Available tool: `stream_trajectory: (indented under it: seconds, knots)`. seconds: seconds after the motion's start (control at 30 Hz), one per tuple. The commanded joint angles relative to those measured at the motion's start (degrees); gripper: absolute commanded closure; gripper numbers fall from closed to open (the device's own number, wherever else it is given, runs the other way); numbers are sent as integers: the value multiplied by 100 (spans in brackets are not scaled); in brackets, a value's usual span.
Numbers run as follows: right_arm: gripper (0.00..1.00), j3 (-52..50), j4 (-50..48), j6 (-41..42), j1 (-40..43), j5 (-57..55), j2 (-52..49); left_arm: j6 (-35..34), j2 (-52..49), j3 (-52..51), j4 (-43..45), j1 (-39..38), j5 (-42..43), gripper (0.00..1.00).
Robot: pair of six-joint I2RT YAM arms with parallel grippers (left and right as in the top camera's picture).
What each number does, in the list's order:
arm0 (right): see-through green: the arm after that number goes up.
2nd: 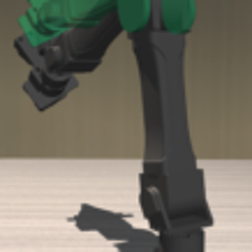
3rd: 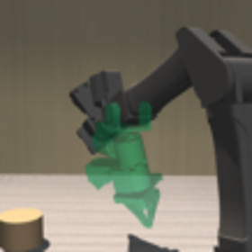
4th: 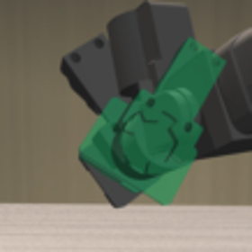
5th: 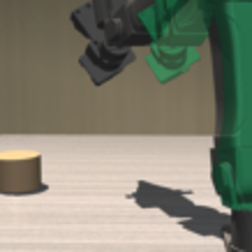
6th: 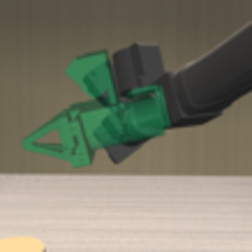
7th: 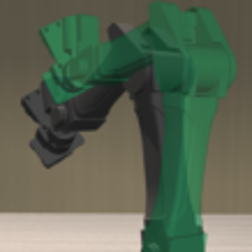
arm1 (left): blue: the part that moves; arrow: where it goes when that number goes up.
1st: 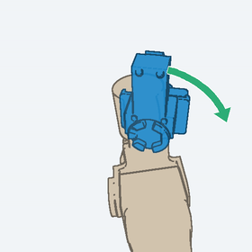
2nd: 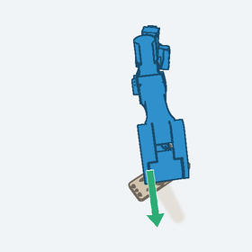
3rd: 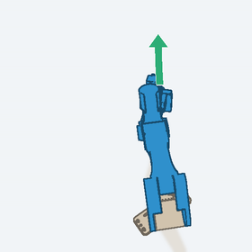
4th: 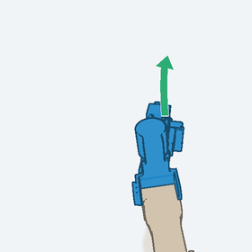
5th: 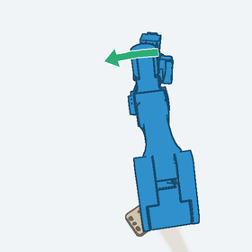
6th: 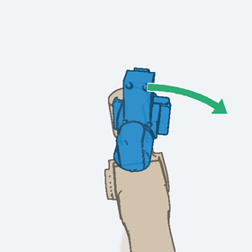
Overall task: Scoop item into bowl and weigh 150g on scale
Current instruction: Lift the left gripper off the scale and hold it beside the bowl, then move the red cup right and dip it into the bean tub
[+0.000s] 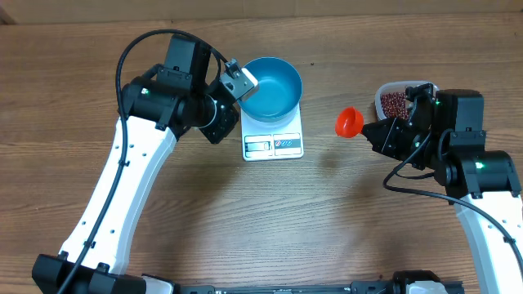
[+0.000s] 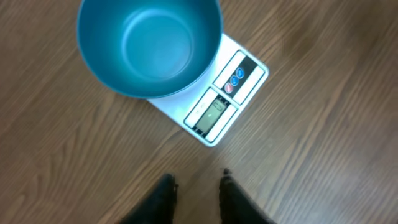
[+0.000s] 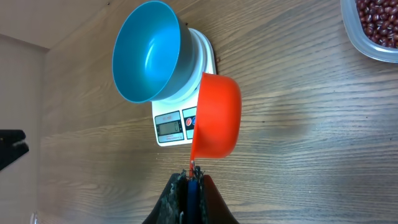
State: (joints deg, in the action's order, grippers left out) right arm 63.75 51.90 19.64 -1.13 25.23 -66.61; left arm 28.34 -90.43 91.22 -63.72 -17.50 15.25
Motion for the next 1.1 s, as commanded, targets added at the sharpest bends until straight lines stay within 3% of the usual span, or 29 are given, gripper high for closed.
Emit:
stream_trajectory:
  seconds: [0.0, 0.03, 0.07, 1.07]
  knots:
    - [96, 70, -35, -24, 24, -15, 4, -181, -33, -44, -17, 22, 262, 52]
    - [96, 70, -35, -24, 24, -15, 4, -181, -33, -44, -17, 22, 260, 30]
    - [96, 70, -35, -24, 24, -15, 4, -181, -33, -44, -15, 22, 260, 0]
    - [96, 83, -109, -24, 26, -15, 4, -179, -33, -42, -15, 22, 229, 0]
